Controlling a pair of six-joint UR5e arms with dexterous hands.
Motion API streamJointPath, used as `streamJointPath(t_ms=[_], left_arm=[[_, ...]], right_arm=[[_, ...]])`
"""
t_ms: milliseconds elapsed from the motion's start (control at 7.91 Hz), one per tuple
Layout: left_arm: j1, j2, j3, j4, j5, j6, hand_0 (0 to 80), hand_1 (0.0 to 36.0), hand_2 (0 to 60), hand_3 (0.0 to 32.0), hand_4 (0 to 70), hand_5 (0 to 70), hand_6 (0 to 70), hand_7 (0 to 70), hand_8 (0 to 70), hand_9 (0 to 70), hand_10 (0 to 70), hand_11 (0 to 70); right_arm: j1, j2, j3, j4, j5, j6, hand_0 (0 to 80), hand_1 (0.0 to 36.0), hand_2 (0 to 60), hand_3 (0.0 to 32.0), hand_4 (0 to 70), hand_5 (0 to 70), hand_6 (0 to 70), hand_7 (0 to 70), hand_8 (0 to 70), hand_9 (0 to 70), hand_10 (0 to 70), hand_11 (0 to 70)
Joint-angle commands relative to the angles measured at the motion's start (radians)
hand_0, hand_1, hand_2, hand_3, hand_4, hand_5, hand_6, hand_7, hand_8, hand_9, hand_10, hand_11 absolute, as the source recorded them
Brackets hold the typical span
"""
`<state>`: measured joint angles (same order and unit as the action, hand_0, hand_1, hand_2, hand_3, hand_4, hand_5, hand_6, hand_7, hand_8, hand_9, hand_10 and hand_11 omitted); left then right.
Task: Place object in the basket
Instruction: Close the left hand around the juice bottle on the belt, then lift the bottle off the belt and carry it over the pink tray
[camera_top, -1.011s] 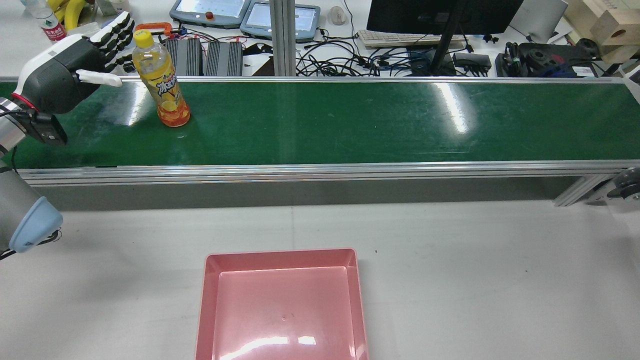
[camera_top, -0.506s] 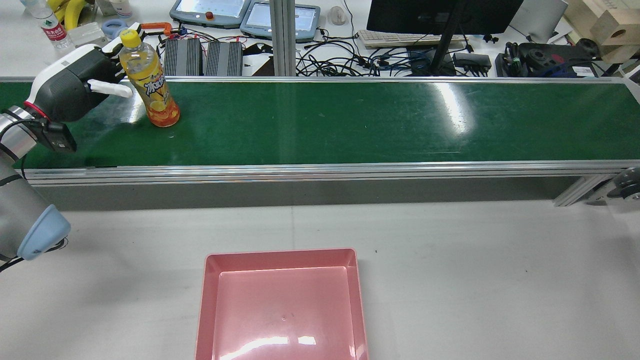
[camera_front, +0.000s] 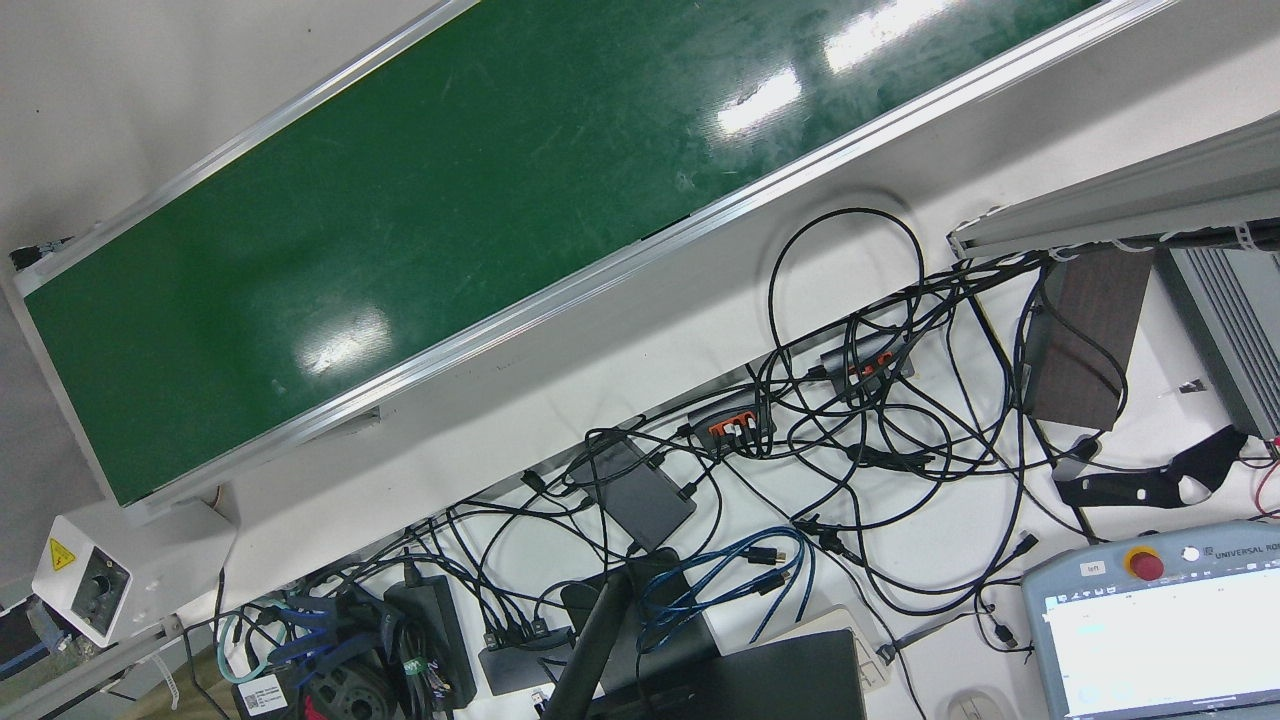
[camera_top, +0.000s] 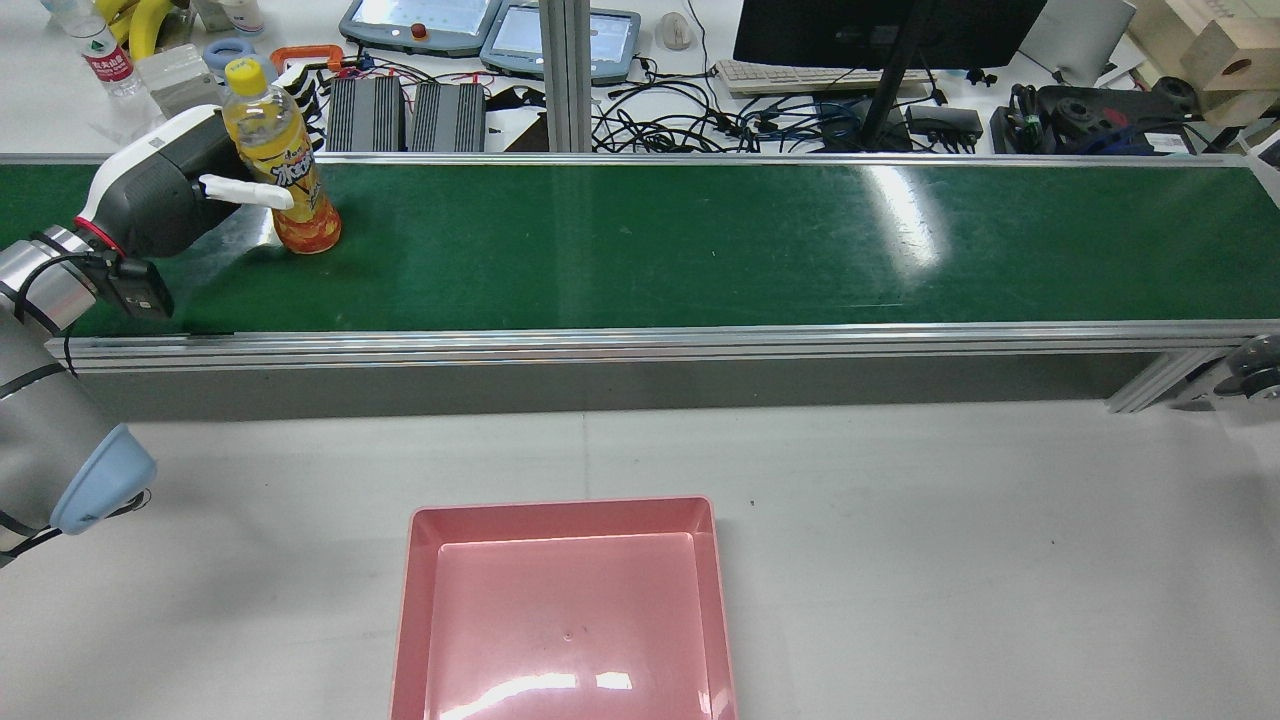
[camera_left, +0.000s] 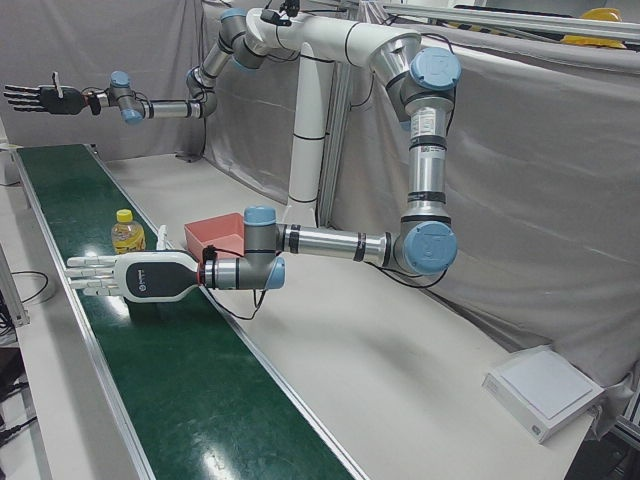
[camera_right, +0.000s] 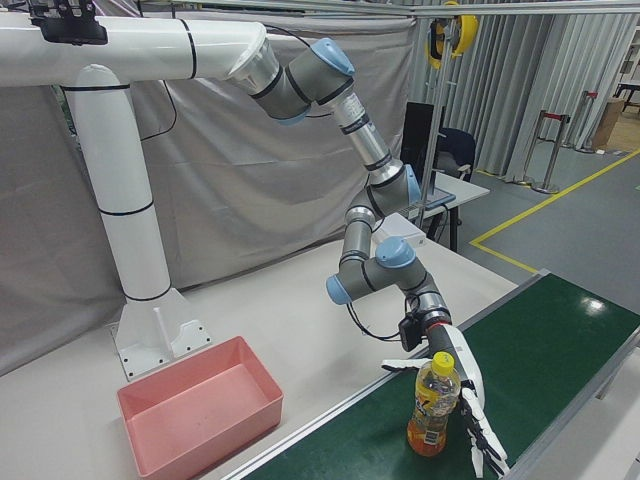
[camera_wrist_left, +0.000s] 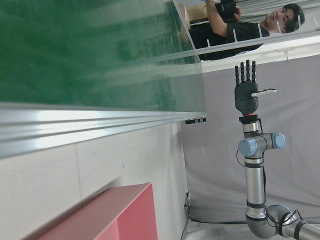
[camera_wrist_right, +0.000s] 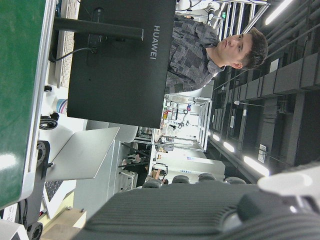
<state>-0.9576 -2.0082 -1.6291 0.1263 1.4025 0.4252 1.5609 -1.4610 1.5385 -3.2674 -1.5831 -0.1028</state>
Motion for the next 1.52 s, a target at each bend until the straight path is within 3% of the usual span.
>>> streamJointPath(t_ms=[0,126,253,379,506,759,1011,1264,1391], left_arm=[[0.000,-0.001,-0.006,0.001,-0.054,-0.028,44.4,12.9,28.6,0.0,22.0,14.5,3.6,14.9,14.0,23.2,22.8,33.9],[0.000,-0.003,-0.006,0.033,-0.101,-0.049,46.0,17.0,57.0,0.0,32.0,40.2,29.8,45.1,40.2,56.4,45.8,65.0],[0.000,-0.004,-0.017,0.042,-0.105,-0.049,43.1,20.4,60.0,0.0,30.1,50.2,37.0,54.8,49.6,69.3,53.2,70.0],[0.003,-0.004,-0.043,0.076,-0.103,-0.049,41.3,21.9,60.0,0.0,28.4,54.1,40.6,58.9,54.1,70.0,57.3,70.0],[0.005,-0.004,-0.096,0.120,-0.090,-0.045,41.6,22.7,60.0,0.0,27.7,54.8,41.1,60.0,54.9,70.0,56.9,70.0],[0.060,0.002,-0.210,0.202,-0.074,-0.034,40.6,21.9,60.0,0.0,25.7,52.1,37.9,57.3,50.5,70.0,51.2,70.0],[0.170,0.000,-0.285,0.243,-0.074,-0.019,42.6,22.6,60.0,0.0,26.2,52.0,37.5,56.5,49.9,69.9,50.5,70.0],[0.311,0.002,-0.461,0.408,-0.071,0.062,40.6,21.5,60.0,0.0,27.1,51.0,38.4,56.6,49.3,68.9,49.6,70.0],[0.392,0.002,-0.472,0.414,-0.062,0.090,42.0,21.7,60.0,0.0,26.3,49.1,36.6,55.3,48.4,67.9,49.3,70.0]], right_arm=[[0.001,0.001,0.000,0.000,0.000,0.000,0.0,0.0,0.0,0.0,0.0,0.0,0.0,0.0,0.0,0.0,0.0,0.0],[0.001,-0.001,0.000,0.000,0.000,0.000,0.0,0.0,0.0,0.0,0.0,0.0,0.0,0.0,0.0,0.0,0.0,0.0],[0.001,0.001,0.000,0.000,0.000,0.000,0.0,0.0,0.0,0.0,0.0,0.0,0.0,0.0,0.0,0.0,0.0,0.0],[0.001,-0.001,0.000,0.000,0.000,0.000,0.0,0.0,0.0,0.0,0.0,0.0,0.0,0.0,0.0,0.0,0.0,0.0],[0.001,-0.001,0.000,0.000,0.000,0.000,0.0,0.0,0.0,0.0,0.0,0.0,0.0,0.0,0.0,0.0,0.0,0.0],[0.001,0.001,0.000,0.000,0.000,0.000,0.0,0.0,0.0,0.0,0.0,0.0,0.0,0.0,0.0,0.0,0.0,0.0],[0.001,0.001,0.000,0.000,0.000,0.000,0.0,0.0,0.0,0.0,0.0,0.0,0.0,0.0,0.0,0.0,0.0,0.0],[0.001,0.001,0.000,0.000,0.000,0.000,0.0,0.0,0.0,0.0,0.0,0.0,0.0,0.0,0.0,0.0,0.0,0.0],[0.001,0.001,0.000,0.000,0.000,0.000,0.0,0.0,0.0,0.0,0.0,0.0,0.0,0.0,0.0,0.0,0.0,0.0]])
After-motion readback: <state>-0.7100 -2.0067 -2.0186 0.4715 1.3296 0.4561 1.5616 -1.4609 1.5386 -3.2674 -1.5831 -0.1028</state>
